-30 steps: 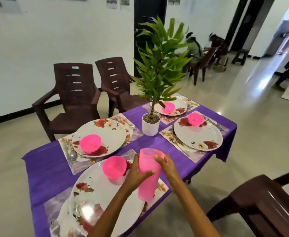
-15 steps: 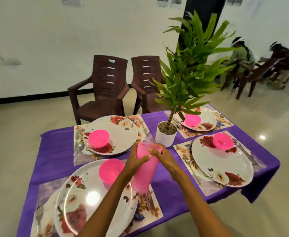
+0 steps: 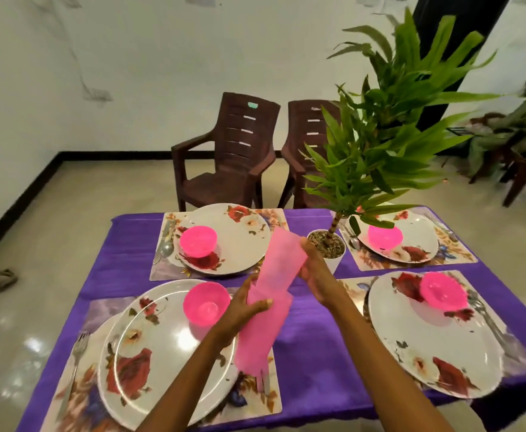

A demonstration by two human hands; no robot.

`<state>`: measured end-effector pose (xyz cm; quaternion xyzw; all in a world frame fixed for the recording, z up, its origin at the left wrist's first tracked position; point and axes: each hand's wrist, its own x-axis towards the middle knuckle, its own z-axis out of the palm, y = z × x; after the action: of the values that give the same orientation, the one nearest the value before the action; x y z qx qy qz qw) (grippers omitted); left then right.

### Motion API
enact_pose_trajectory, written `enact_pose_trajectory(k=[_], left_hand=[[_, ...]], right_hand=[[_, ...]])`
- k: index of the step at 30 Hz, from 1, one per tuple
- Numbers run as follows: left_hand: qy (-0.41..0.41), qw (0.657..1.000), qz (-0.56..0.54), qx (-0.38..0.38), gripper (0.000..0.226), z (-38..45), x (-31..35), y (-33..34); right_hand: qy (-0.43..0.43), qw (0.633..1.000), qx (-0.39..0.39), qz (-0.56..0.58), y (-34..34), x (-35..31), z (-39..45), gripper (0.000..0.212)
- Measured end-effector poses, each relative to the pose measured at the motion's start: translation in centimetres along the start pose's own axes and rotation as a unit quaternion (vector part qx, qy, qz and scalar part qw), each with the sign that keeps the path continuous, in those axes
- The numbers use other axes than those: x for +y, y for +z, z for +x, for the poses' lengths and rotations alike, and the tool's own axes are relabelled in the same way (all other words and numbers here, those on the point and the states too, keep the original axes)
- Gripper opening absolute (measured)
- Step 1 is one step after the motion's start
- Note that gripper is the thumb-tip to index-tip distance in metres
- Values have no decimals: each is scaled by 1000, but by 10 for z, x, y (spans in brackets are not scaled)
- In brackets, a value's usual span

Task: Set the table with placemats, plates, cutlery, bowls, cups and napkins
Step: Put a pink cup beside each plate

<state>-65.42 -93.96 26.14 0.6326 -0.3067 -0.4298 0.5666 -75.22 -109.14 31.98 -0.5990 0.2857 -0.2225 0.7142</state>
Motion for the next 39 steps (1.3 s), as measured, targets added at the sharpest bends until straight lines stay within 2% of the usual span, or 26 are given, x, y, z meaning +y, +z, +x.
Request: enact_pose_trajectory(k=[2,5,8,12,15,18,20,25,32,39], left_hand=[[14,1000,3,15,77,2,5,-1],[33,998,6,48,62,4,11,-7],[70,990,37,120,67,3,14,-18],[103,971,49,209,91,0,12,-28],[116,956,51,263,95,-1,15,-31],[123,944,45,302,98,-1,15,-29],[127,938,40,320,96,-3,13,-26],[131,940,37,313,100,-9,9,-24],[150,943,35,296,93,-13,10,-26],[150,951,38,267,100,-14,12,-26]], right_hand=[[-36,997,54,-39,11,-4,9,88],[-149,973,178,-10,19,-11,20,110],[-195,951,239,13,17,-12,29,107],[-180,962,173,-107,19,22,38,96],[-142,964,122,-188,18,62,47,87],[-109,963,81,-231,17,93,54,96],[-95,960,46,-260,18,105,55,93],[-83,948,-16,-308,25,123,59,93],[-83,947,-15,-311,23,125,57,96],[-69,947,-24,-313,27,125,53,114]])
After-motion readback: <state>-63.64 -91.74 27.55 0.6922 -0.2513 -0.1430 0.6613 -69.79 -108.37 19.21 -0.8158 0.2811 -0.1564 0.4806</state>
